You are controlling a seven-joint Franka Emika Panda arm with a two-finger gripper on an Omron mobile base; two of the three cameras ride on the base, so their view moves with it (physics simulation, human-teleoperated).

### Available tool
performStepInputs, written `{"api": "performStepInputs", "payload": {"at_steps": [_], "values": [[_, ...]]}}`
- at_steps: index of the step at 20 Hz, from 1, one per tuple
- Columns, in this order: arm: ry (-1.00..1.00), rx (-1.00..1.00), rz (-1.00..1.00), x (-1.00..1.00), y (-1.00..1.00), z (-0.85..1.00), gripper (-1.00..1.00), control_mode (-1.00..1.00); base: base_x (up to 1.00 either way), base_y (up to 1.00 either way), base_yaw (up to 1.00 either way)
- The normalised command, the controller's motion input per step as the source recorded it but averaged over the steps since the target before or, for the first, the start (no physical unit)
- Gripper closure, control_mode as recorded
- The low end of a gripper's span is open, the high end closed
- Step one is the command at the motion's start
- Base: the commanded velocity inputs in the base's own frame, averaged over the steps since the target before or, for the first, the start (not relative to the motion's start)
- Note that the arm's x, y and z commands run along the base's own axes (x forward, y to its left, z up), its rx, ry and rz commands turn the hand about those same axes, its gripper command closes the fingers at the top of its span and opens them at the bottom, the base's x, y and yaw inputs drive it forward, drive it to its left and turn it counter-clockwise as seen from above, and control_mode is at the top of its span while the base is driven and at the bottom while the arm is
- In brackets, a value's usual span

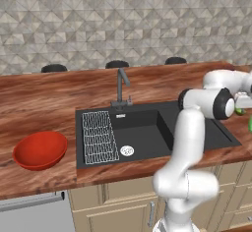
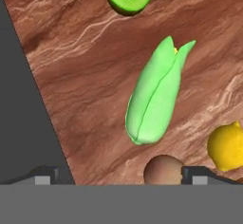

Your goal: There is a mixed pile of frozen fruits and vegetables on the counter. Locate all the frozen vegetables and place the items in a bowl on the counter. Take all the frozen fruits and defrost them in a running sink.

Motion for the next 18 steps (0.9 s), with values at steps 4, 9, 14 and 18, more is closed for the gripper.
{"api": "performStepInputs", "payload": {"at_steps": [4, 9, 14, 18], "values": [[0.05, 0.0, 0.01, 0.17, -0.49, -0.3, -1.0, -1.0, 0.0, 0.0, 0.0], [0.01, 0.0, 0.0, 0.12, -0.09, -0.42, -1.0, -1.0, 0.0, 0.0, 0.0], [0.04, -0.01, -0.01, 0.41, -0.02, -0.6, -1.0, -1.0, 0.0, 0.0, 0.0], [0.11, 0.0, 0.0, 0.06, -0.23, -0.48, -1.0, -1.0, 0.0, 0.0, 0.0]]}}
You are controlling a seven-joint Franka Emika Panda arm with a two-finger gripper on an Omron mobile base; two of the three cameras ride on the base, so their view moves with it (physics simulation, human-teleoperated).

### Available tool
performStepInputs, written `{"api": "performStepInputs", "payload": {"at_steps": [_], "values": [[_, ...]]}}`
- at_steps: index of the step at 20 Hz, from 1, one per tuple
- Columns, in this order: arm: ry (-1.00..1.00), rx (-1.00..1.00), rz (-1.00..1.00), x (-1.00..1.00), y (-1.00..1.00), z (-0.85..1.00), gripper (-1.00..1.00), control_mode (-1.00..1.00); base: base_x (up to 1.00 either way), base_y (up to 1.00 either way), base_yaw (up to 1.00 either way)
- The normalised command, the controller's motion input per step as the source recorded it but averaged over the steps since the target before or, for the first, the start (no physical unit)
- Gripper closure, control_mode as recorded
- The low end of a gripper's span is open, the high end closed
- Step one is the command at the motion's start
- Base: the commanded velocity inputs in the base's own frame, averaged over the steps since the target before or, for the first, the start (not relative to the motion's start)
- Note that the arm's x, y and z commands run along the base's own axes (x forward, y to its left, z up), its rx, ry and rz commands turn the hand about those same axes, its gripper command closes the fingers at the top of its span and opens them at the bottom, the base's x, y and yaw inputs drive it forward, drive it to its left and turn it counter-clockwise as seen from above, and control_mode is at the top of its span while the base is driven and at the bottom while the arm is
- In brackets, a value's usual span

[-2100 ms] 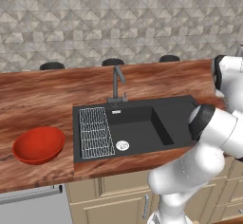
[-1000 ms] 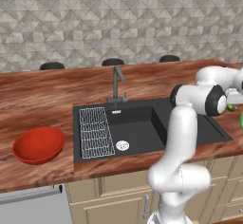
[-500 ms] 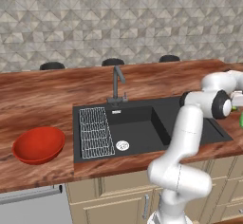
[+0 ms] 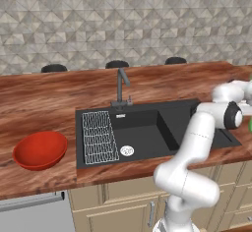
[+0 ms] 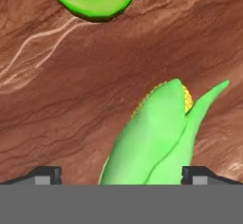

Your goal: There is a mixed pile of frozen fruits and vegetables on the counter. Locate all the frozen vegetables and place the items in a bowl on the counter. Take all the frozen fruits and defrost them in a running sink.

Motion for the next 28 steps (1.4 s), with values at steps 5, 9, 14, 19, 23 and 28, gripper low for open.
{"api": "performStepInputs", "payload": {"at_steps": [5, 9, 14, 19, 23, 28], "values": [[0.09, 0.0, -0.02, 0.0, -0.55, -0.45, -1.0, -1.0, 0.0, 0.0, 0.0], [0.11, 0.0, -0.02, 0.0, -0.27, -0.45, -1.0, -1.0, 0.0, 0.0, 0.0], [0.05, 0.0, -0.05, 0.05, 0.16, -0.26, 1.0, -1.0, 0.0, 0.0, 0.0], [0.01, 0.0, -0.17, -0.17, 0.41, 0.03, 1.0, -1.0, 0.0, 0.0, 0.0], [0.0, 0.0, -0.07, -0.4, 0.8, 0.59, 1.0, -1.0, 0.0, 0.0, 0.0], [-0.09, 0.0, -0.02, -0.31, 0.89, 0.58, 1.0, -1.0, 0.0, 0.0, 0.0]]}}
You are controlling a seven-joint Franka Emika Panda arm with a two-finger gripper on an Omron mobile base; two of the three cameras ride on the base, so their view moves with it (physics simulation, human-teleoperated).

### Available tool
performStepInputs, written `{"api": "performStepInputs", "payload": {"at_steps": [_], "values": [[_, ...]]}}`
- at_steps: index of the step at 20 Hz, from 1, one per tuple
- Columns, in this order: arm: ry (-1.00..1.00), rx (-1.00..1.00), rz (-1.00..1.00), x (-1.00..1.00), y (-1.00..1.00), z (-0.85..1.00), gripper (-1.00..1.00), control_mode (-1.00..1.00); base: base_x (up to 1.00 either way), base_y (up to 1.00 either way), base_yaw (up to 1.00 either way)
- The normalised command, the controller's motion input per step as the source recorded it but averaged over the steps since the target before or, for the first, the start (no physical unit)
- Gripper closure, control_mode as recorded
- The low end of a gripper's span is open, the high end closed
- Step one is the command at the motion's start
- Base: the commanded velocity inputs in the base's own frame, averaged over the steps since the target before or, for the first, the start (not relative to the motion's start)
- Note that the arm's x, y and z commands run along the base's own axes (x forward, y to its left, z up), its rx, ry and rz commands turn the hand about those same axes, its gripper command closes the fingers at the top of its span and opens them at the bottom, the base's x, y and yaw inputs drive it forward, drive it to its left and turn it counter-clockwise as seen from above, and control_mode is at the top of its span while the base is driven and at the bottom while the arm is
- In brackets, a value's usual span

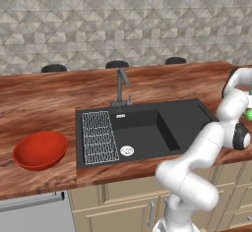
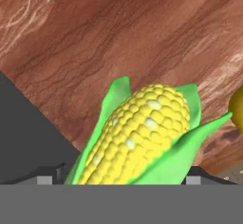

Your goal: There is a mixed pile of frozen fruits and vegetables on the counter. Locate all the frozen vegetables and place the items in a bowl on the counter. Take all the frozen fruits and defrost them in a running sink.

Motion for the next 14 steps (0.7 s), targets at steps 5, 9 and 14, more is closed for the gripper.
{"api": "performStepInputs", "payload": {"at_steps": [5, 9, 14], "values": [[-0.07, 0.0, -0.01, -0.31, 1.0, 0.23, 1.0, -1.0, 0.0, 0.0, 0.0], [0.0, -0.1, 0.14, -0.06, 1.0, 0.06, 1.0, -1.0, 0.0, 0.0, 0.0], [-0.04, -0.13, 0.16, -0.12, 1.0, 0.29, 1.0, -1.0, 0.0, 0.0, 0.0]]}}
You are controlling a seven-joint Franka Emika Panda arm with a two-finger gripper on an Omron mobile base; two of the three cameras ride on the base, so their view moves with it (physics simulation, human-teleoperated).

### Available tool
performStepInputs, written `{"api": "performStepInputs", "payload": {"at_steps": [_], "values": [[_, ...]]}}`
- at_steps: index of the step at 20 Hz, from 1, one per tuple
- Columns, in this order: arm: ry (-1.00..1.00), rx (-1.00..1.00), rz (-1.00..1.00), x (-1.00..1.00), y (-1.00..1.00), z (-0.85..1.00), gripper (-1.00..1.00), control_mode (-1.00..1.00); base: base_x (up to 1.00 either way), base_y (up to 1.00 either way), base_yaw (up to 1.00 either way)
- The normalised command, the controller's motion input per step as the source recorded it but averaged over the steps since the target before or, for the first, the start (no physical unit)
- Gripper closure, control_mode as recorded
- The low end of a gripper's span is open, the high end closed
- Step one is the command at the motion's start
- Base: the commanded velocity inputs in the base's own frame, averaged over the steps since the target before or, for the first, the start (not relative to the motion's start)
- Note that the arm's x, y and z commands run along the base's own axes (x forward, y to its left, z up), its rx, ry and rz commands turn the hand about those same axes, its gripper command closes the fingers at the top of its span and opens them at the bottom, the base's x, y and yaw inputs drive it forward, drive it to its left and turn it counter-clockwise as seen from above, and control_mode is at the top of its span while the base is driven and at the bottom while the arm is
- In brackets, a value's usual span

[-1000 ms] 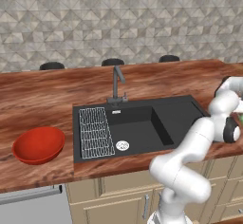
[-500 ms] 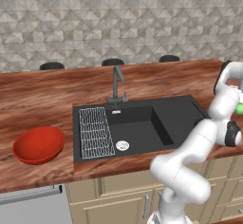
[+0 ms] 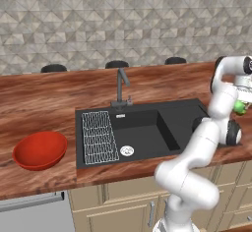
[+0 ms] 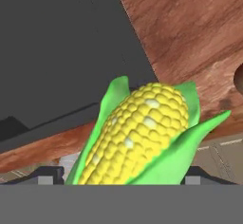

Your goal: There is a mixed pile of frozen fruits and vegetables on the counter. Locate all the frozen vegetables and place the items in a bowl on the counter. Take all the frozen fruits and defrost them in a running sink.

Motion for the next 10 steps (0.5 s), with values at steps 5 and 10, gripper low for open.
{"api": "performStepInputs", "payload": {"at_steps": [5, 10], "values": [[-0.02, -0.11, 0.17, -0.31, 1.0, 0.23, 1.0, -1.0, 0.0, 0.0, 0.0], [0.18, -0.05, 0.13, -0.35, 1.0, 0.02, 1.0, -1.0, 0.0, 0.0, 0.0]]}}
